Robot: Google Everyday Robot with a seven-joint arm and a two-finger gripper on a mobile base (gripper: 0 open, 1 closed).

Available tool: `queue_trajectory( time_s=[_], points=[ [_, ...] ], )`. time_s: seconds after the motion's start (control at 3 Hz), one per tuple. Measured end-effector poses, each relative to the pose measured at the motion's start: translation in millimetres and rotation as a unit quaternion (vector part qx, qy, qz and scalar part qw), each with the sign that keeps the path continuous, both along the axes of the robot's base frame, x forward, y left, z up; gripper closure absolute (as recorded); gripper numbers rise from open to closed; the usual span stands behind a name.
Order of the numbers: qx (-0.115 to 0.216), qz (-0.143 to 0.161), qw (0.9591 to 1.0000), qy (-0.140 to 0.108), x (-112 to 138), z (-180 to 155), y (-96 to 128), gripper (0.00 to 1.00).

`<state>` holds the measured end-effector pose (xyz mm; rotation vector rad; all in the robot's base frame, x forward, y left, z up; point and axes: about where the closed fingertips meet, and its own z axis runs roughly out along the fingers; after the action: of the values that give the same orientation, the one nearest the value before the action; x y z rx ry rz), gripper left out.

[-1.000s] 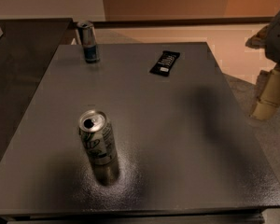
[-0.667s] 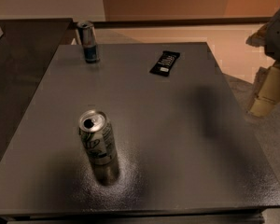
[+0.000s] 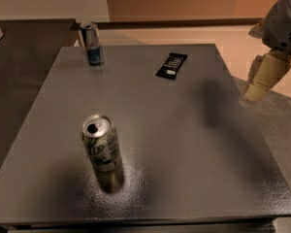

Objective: Move rxbar chocolate near 7up can

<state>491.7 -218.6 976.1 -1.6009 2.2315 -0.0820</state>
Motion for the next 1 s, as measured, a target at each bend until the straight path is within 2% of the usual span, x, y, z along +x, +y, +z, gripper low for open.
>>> queue_trajectory(
  time_s=[0.67, 1.0],
  points=[
    [0.053, -0.043, 0.9977, -0.007, 68.7, -9.6, -12.7, 0.00],
    [0.071, -0.054, 0.9960, -0.008, 90.3, -13.6, -14.3, 0.00]
  ],
)
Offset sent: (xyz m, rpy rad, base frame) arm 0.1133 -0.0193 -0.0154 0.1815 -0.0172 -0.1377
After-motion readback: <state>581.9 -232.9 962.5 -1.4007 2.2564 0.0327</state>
